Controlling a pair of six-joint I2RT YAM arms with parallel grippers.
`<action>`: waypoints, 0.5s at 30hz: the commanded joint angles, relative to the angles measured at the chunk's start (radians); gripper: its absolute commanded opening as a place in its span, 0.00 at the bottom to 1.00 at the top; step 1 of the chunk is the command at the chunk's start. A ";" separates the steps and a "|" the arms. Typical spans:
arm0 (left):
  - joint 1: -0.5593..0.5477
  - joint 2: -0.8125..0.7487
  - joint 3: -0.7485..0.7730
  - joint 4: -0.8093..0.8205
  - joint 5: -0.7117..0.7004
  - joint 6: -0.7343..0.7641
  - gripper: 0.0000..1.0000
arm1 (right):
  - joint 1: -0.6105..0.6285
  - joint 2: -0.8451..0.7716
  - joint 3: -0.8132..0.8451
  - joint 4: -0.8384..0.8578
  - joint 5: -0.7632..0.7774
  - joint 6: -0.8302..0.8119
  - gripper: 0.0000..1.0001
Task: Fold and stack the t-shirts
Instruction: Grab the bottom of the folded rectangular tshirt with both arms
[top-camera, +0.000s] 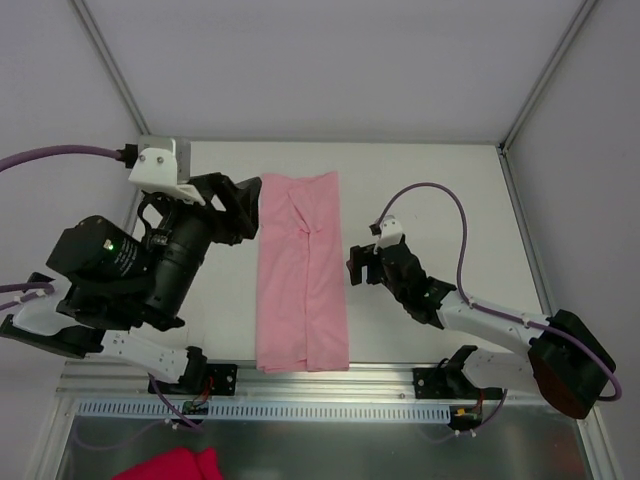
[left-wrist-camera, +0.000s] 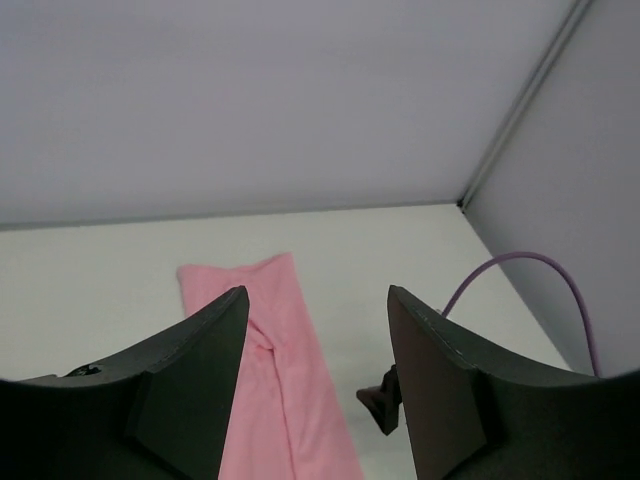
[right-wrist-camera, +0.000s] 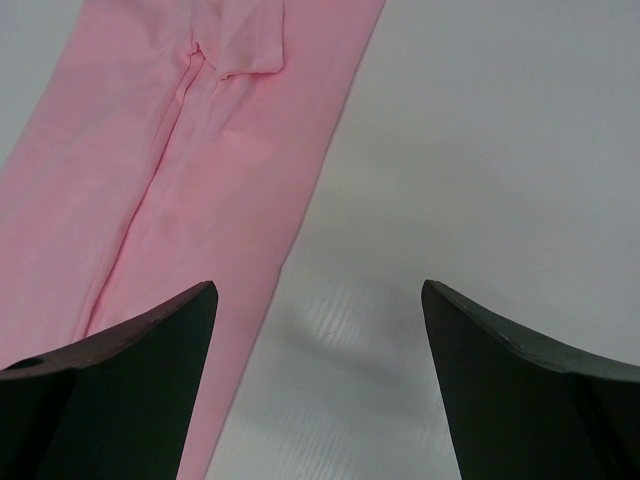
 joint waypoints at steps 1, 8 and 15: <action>-0.084 0.017 0.035 -0.129 -0.126 -0.002 0.58 | 0.005 -0.010 0.010 0.039 0.020 -0.043 0.89; -0.126 -0.066 -0.021 -0.247 -0.123 -0.191 0.56 | 0.005 -0.006 0.009 0.031 0.040 -0.062 0.90; 0.129 0.195 0.209 0.594 0.079 0.807 0.56 | 0.011 0.048 0.037 0.067 -0.006 -0.046 0.90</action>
